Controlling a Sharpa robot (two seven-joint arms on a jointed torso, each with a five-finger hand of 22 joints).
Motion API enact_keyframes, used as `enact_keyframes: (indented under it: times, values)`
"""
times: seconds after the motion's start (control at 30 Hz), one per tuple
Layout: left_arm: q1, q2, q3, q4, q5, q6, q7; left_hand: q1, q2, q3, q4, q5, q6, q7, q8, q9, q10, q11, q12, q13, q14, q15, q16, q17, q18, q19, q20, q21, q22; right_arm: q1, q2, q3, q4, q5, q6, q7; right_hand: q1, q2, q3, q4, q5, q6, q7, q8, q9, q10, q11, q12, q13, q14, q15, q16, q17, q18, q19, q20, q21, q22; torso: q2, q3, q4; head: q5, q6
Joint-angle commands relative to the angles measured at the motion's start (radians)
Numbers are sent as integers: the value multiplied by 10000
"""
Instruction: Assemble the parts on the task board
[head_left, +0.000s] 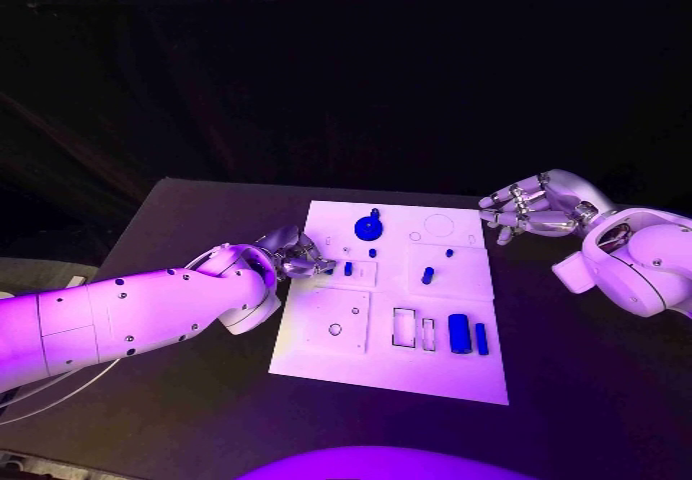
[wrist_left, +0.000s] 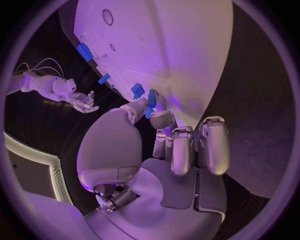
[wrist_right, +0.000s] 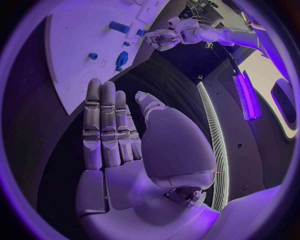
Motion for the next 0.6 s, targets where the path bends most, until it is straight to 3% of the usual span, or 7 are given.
enact_keyframes:
  times: [0.03,0.3,0.6]
  values:
    - [-17,28,-9,11,53,226,87,-104,-9,-18,67,21,64,-2,44,-10,17,-26,42,13,1016,-66,51,2528,-109,296,-91,19,908,-4,-3,4,9,-56,-44,63,-111,16,-12,46,53,-52,-4,48,12,-100,3,49,13,-79,18,-38,12,-27,-3,52,-65,-15,0,1,6,-7,2]
    - [-17,36,-9,0,56,232,45,-226,-44,-99,162,20,63,12,47,-13,14,-14,21,-6,1016,-59,51,2527,-109,296,-91,17,907,-4,-5,4,9,-56,-50,63,-111,16,-12,46,53,-52,-4,48,12,-100,3,49,13,-79,18,-38,12,-27,-3,52,-65,-15,-5,-7,-2,-17,7]
    - [-17,39,-9,-16,57,159,-25,-794,-85,-954,735,18,96,46,82,-14,27,20,36,15,1017,-26,51,2528,-109,297,-66,12,911,-4,-2,4,8,-56,-53,68,-111,16,-12,46,53,-52,-4,48,12,-100,3,49,13,-79,18,-38,12,-27,-3,52,-65,-15,-5,-6,3,-25,21]
